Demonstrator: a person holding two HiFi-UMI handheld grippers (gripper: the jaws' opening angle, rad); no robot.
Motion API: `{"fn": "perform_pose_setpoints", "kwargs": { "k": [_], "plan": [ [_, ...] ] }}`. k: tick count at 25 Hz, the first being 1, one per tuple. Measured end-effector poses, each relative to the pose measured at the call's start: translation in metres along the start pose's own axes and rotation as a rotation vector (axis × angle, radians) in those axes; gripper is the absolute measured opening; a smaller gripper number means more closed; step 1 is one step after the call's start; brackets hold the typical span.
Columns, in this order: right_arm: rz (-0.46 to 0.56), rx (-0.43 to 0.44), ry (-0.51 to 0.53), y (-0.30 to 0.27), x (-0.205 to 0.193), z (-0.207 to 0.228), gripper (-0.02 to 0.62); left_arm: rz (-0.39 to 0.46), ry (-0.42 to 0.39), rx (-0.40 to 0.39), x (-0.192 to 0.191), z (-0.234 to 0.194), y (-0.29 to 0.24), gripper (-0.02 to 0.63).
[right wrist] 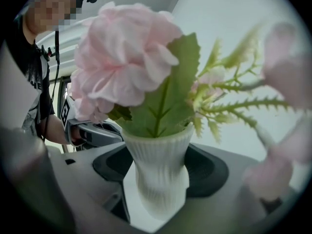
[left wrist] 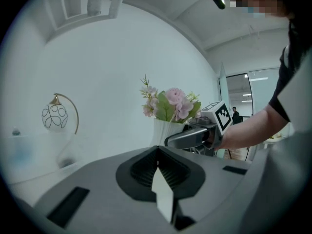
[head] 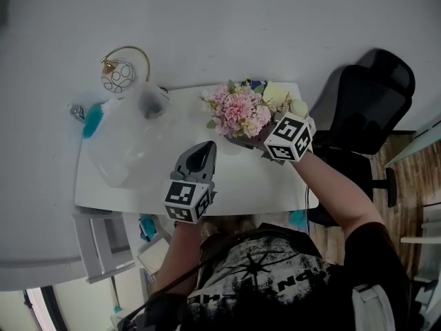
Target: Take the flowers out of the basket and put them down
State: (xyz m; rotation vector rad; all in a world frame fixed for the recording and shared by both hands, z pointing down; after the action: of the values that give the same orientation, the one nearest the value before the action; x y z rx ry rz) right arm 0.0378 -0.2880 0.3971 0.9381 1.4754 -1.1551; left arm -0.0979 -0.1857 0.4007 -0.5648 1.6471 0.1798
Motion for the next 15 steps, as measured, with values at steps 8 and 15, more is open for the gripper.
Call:
{"fn": "perform_pose_setpoints", "kwargs": {
  "k": [8, 15],
  "plan": [
    [-0.040, -0.058, 0.010, 0.008, -0.052, -0.019, 0.336, -0.064, 0.053, 0.008, -0.042, 0.008, -0.002, 0.014],
    [-0.066, -0.083, -0.012, 0.004, -0.086, -0.031, 0.336, -0.092, 0.050, 0.003, -0.067, 0.015, -0.005, 0.014]
  ]
}}
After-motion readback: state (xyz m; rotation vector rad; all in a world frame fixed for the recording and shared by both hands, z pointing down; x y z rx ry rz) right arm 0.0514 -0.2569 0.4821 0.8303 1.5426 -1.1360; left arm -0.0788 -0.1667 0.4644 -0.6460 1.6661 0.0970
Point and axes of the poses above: the fingertips, and each gripper's own axes: y backward along the fingers, z to its right, x out of its top, the point moved 7 cm from there along y, backward along the fingers, and after that the axes turned 5 degrees about y, right-handed, at the moved point
